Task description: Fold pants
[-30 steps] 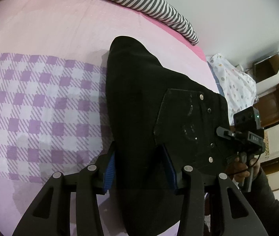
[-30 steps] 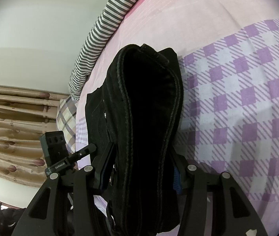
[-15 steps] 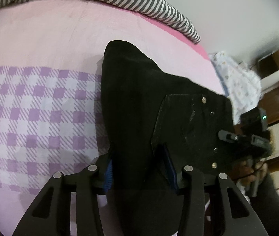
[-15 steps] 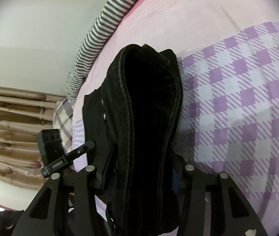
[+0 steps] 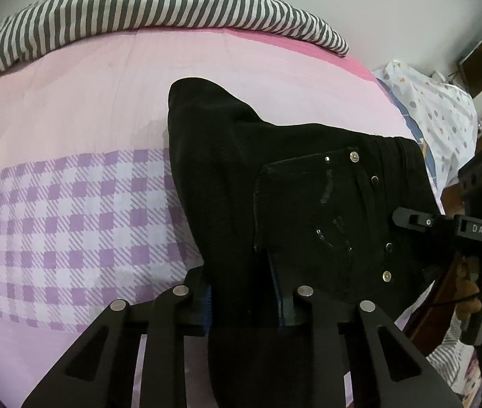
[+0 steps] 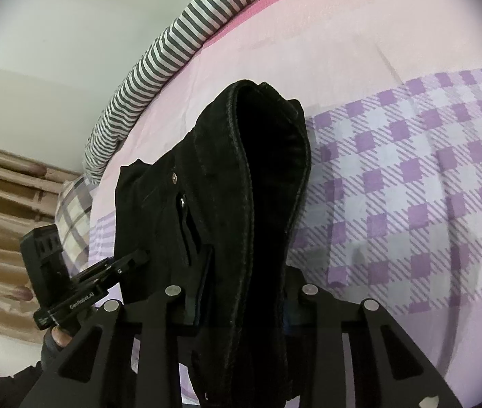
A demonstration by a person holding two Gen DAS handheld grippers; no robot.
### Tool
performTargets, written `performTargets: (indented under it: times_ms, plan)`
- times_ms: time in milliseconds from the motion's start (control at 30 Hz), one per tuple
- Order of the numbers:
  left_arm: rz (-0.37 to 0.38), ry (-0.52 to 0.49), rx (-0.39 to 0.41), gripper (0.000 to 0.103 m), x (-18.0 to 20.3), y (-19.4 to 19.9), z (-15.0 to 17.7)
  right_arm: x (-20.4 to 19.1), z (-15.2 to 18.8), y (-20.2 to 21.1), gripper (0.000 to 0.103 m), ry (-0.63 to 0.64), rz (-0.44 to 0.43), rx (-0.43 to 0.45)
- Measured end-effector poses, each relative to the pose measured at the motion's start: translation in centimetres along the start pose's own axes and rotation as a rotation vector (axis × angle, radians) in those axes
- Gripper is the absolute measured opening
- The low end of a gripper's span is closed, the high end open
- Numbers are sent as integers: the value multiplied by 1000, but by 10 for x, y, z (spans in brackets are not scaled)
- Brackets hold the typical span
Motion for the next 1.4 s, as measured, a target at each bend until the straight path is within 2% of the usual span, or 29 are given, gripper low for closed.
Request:
performTargets:
  times_ms: [267, 800, 1033, 1400]
  plan:
    - [-10, -24, 14, 19, 1, 10, 2, -18, 3, 4, 27, -1, 20, 31]
    - [-52, -61, 54, 18, -10, 42, 13, -60, 11, -2, 26, 27, 31, 30]
    - [-67, -37, 83, 18, -33, 62, 14, -89, 9, -15, 26, 63, 10, 21]
    - [-125, 36, 141, 18, -96, 102, 11, -148, -2, -62, 26, 118, -63, -13]
Point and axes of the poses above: each gripper's, at about its wrist camera, not at the fingertips, and y roughly against the way its jaws point, x to its right, z to its underside, the point moved 2 cm from there along -y, roughly the way its jaws point, and after that the axes turned 5 degrees about -z, right-handed, at the moved point
